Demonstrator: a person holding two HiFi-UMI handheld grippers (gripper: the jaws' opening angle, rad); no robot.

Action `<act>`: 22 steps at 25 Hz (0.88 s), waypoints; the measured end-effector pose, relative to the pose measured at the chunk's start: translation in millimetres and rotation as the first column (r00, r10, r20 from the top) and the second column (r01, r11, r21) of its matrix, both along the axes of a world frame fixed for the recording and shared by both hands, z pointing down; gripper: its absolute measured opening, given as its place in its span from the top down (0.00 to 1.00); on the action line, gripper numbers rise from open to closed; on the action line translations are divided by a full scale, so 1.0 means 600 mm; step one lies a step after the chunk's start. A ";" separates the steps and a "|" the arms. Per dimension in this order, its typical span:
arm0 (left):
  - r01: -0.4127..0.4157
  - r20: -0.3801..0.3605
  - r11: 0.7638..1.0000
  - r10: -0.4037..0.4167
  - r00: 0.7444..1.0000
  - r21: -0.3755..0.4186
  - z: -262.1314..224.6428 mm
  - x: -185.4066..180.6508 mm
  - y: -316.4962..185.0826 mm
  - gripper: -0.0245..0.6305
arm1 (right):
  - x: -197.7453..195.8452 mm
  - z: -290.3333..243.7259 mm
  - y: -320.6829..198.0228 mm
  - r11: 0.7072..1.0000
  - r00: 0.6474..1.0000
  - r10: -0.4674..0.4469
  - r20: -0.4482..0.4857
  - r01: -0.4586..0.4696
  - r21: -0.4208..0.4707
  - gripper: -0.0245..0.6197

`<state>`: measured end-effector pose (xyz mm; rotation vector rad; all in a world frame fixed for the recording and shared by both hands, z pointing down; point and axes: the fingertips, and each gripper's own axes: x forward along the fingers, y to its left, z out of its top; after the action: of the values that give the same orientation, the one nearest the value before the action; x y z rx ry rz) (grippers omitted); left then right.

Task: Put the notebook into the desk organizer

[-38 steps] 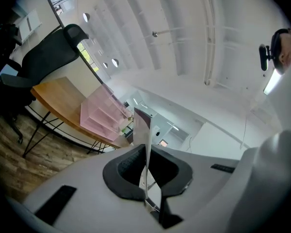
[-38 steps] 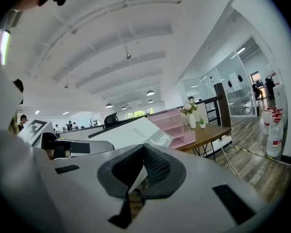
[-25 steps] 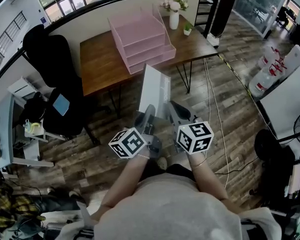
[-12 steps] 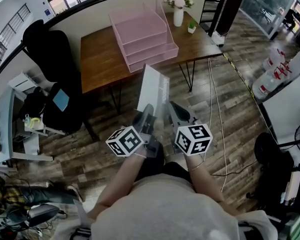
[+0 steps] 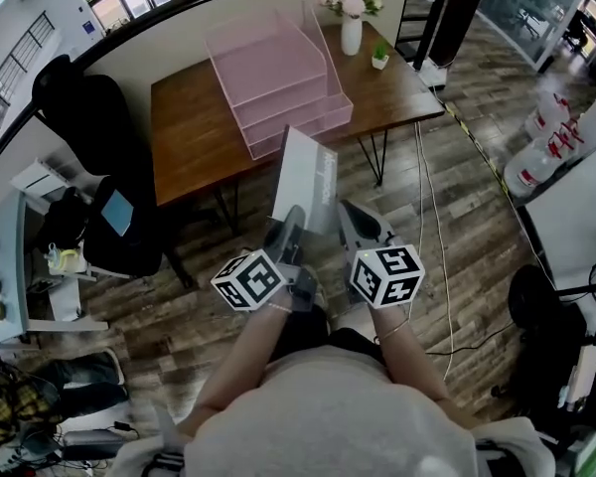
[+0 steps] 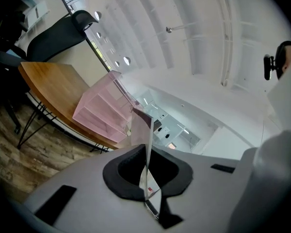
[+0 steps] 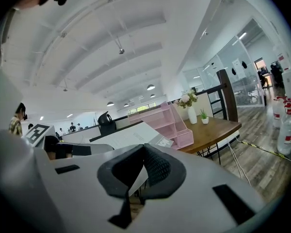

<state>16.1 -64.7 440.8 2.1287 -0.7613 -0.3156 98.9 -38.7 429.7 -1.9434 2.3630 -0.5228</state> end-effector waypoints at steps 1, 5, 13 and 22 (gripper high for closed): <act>0.001 0.000 1.000 -0.001 1.000 -0.006 0.002 0.004 -0.011 0.94 | 0.002 -0.001 -0.011 1.000 1.000 -0.005 -0.003 0.005 0.001 0.95; 0.019 -0.029 0.999 -0.020 0.999 -0.030 0.007 0.021 -0.059 0.94 | 0.014 -0.008 -0.053 1.000 0.999 -0.028 -0.026 0.029 0.009 0.95; 0.063 -0.084 0.996 -0.069 0.994 -0.068 0.007 0.039 -0.147 0.94 | 0.040 -0.011 -0.128 0.999 0.997 -0.050 -0.052 0.050 -0.007 0.95; 0.087 -0.206 0.983 -0.120 0.971 -0.163 0.020 0.045 -0.201 0.94 | 0.046 -0.005 -0.188 0.997 0.995 -0.077 -0.062 0.076 -0.022 0.95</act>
<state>43.3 -185.5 452.8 1.8787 -0.7466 -0.5179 126.3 -151.8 426.9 -1.9114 2.4886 -0.4971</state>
